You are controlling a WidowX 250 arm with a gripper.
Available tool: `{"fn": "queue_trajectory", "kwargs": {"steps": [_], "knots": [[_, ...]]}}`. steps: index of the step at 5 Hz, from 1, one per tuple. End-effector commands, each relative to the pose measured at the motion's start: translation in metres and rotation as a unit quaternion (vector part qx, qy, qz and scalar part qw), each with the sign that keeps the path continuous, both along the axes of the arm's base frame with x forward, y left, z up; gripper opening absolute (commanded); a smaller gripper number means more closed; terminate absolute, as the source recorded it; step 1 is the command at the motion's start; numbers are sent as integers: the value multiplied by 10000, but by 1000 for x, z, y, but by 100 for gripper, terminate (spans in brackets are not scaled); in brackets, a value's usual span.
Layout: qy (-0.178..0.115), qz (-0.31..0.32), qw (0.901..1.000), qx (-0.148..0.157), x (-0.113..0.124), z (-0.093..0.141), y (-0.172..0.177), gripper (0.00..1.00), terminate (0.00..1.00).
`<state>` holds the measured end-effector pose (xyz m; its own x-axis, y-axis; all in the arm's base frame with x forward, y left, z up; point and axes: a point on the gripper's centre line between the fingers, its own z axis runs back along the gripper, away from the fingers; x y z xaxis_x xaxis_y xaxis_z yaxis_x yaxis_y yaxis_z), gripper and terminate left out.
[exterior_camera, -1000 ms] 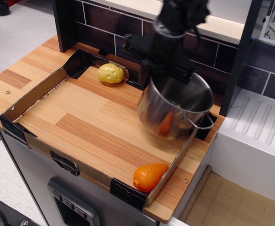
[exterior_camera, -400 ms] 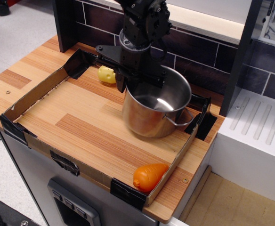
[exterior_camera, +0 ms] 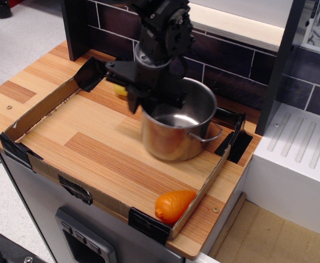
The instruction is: Upright metal pot
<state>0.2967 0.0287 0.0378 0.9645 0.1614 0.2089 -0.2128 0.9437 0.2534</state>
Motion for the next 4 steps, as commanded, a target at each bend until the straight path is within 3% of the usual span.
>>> {"fn": "queue_trajectory", "kwargs": {"steps": [1, 3, 4], "knots": [[802, -48, 9962, -342, 10, 21, 5, 100, 0], [706, 16, 9875, -1413, 16, 67, 3, 100, 0], [432, -37, 9855, -1642, 14, 96, -3, 100, 0]]}}
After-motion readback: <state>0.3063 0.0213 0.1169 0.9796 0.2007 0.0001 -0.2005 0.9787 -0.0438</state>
